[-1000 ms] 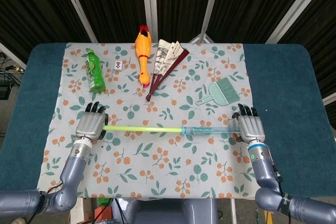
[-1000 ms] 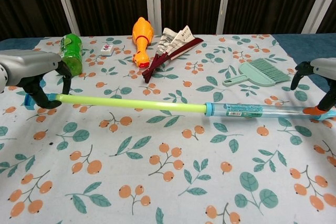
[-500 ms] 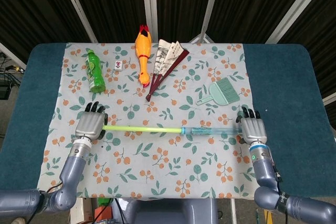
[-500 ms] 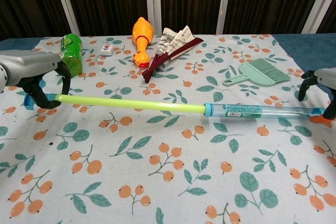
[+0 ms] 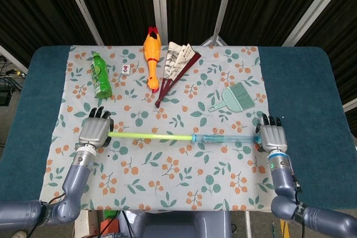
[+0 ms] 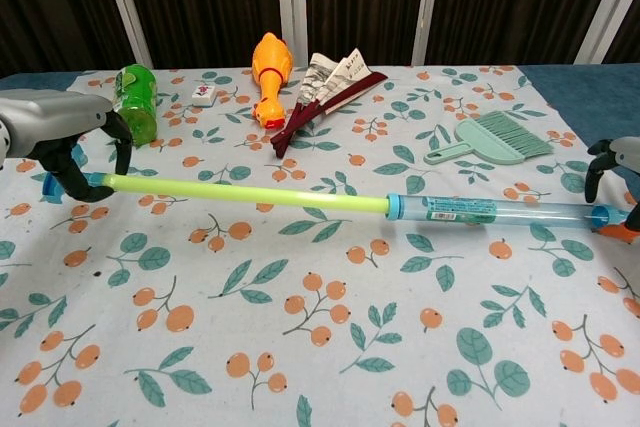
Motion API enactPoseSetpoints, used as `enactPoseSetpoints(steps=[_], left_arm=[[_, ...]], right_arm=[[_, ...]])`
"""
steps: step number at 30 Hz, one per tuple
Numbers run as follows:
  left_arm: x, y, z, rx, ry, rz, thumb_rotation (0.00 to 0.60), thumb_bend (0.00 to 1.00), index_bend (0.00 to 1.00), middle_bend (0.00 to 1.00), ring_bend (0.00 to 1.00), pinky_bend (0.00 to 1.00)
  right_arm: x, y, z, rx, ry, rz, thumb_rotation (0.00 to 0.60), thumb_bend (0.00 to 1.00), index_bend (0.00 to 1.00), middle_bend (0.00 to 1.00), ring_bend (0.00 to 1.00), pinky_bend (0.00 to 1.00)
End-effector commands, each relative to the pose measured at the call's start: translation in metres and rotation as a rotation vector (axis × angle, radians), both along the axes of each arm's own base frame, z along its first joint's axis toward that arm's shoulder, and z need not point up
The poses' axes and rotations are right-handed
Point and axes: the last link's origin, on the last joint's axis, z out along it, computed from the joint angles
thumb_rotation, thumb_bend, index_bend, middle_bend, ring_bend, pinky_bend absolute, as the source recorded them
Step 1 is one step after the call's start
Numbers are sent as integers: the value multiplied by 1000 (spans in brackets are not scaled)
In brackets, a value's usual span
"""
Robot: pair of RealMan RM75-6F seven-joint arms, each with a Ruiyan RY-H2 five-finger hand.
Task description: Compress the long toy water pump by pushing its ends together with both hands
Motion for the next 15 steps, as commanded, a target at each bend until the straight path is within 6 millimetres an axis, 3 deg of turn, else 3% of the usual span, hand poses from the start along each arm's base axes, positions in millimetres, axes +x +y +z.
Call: enactPoseSetpoints(steps=[1,8,15], left_arm=[[0,1,1,2,-2,0,600,510,601,165,0,51],[0,1,1,2,5,-3,600,510,603,165,0,51],[-1,1,0,0,11,-2,600,510,604,165,0,51]], right_arm=[[-1,0,-1,3,6,-4,600,329,411,0,0,0],[-5,0,-2,2,7,-14,600,337,417,0,0,0],[-5,-1,-2,-1,-3,-20,600,412,503,21,0,0]])
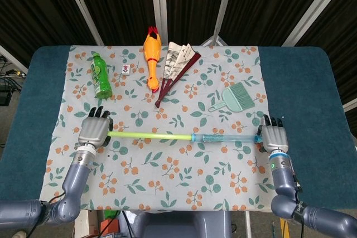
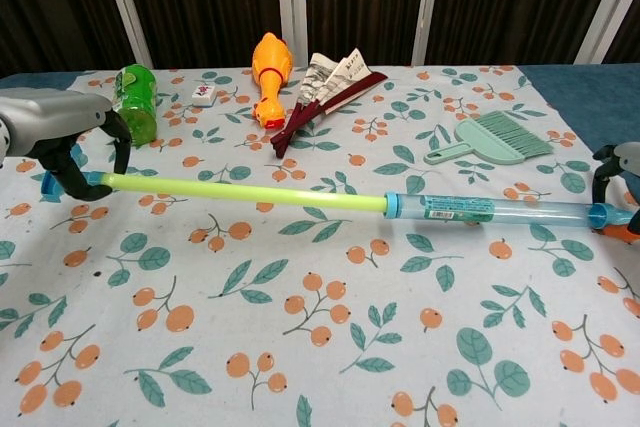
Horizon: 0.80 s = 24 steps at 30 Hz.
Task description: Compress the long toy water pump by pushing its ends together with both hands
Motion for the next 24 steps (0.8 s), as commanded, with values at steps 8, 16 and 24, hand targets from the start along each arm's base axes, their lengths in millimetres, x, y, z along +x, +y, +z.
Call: enactPoseSetpoints(steps=[8,16,24], left_arm=[[0,0,0,1,1,-2,600,510,604,165,0,51],[2,-1,2,8,-13,-6,600,510,606,166,0,51],[11,-6,6,12,-34,-30,600,510,611,166,0,51]], right_arm=[[3,0,-2,-1,-4,3,600,421,607,59,0,0],[10,-1,2,-18,-18,24,600,428,651,85,0,0],[30,1,12,-30,-44,77,600,428,661,86,0,0]])
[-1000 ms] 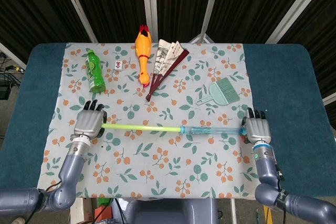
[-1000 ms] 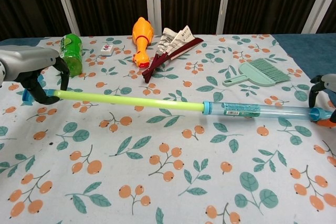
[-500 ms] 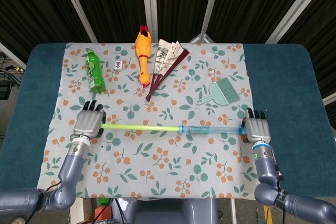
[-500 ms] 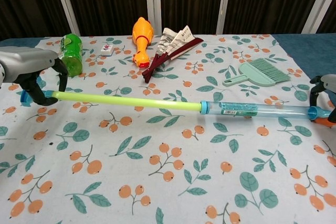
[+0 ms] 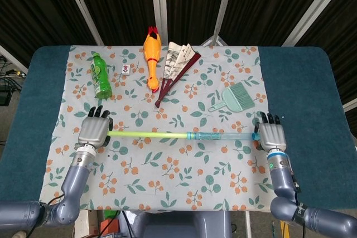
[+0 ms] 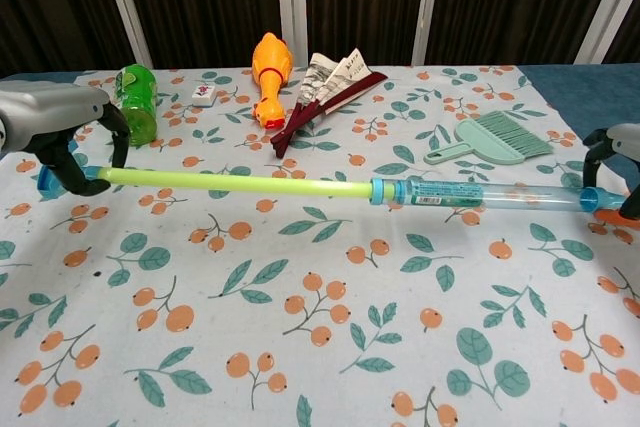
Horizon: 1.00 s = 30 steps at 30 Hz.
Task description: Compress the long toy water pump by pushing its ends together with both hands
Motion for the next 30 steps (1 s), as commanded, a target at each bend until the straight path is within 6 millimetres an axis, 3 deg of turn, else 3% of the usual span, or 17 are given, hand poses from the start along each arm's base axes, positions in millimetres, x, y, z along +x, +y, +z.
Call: enactPoseSetpoints(steps=[1,30], left_arm=[[4,-2,2,7,-10,-10,600,510,611,166,0,51],[49,-20,-24,6,-71,-34,600,510,615,167,0,51]], right_arm=[[10,0,6,-11,-7,25,600,428,664,87,0,0],[60,21,1,30,-80,106,600,428,697,99,0,0]])
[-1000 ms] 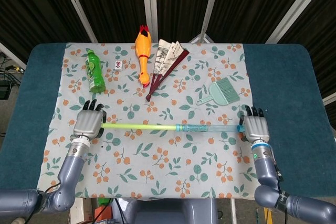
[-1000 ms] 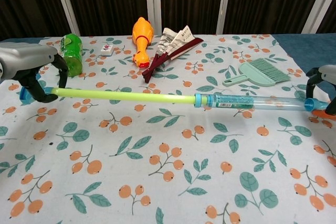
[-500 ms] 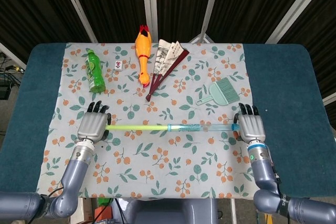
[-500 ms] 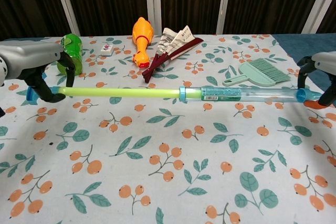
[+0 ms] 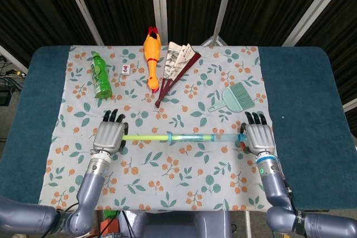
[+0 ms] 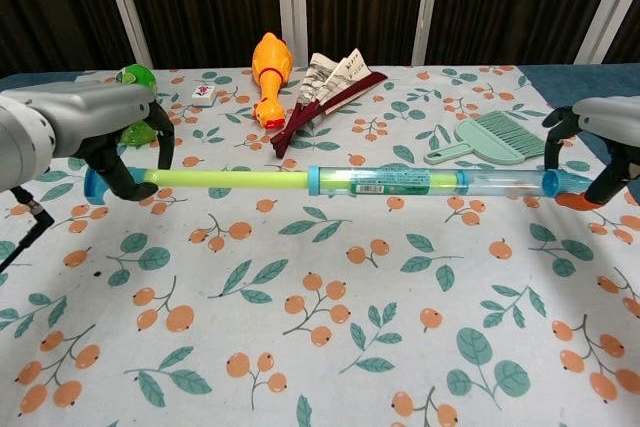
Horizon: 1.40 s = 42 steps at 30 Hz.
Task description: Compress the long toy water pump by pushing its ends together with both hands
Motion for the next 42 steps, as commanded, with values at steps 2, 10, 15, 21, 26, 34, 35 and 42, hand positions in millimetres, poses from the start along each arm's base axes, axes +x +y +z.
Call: enactPoseSetpoints(steps=[2,10,15,21,26,34,35,42], left_arm=[[6,-2,-4,-1,-6,-1,600,510,615,166,0,51],[15,-4,-13,-3,-13,-5,600,510,616,165,0,51],[20,-4,-17,0,-26,1,600,510,618,166,0,51],[25,-7,-23,0,-36,-5,600,510,620,165,0,51],[28,-11,-27,-8,-43,-8,600,509,622,165,0,51],[31,-15,-32,-8,-61,-7,600,508,622,161,0,51],[31,-16,-33,-10,-63,-8,600,504,614,153,0,51],[29,-19,-31,-21,-50,-25,600,337,410,36,0,51]], right_arm=[[8,3,-3,8,-10,19,600,428,697,99,0,0],[24,8,-8,18,-25,48,600,427,697,101,0,0],[31,11,-11,28,-38,55,600,429,697,101,0,0],[37,13,-15,36,-45,63,600,429,697,101,0,0],[39,16,-17,44,-56,61,600,428,697,101,0,0],[41,17,-16,44,-79,70,600,428,696,112,0,0],[41,17,-16,43,-79,72,600,428,693,112,0,0],[38,18,-13,50,-74,72,600,428,124,8,0,0]])
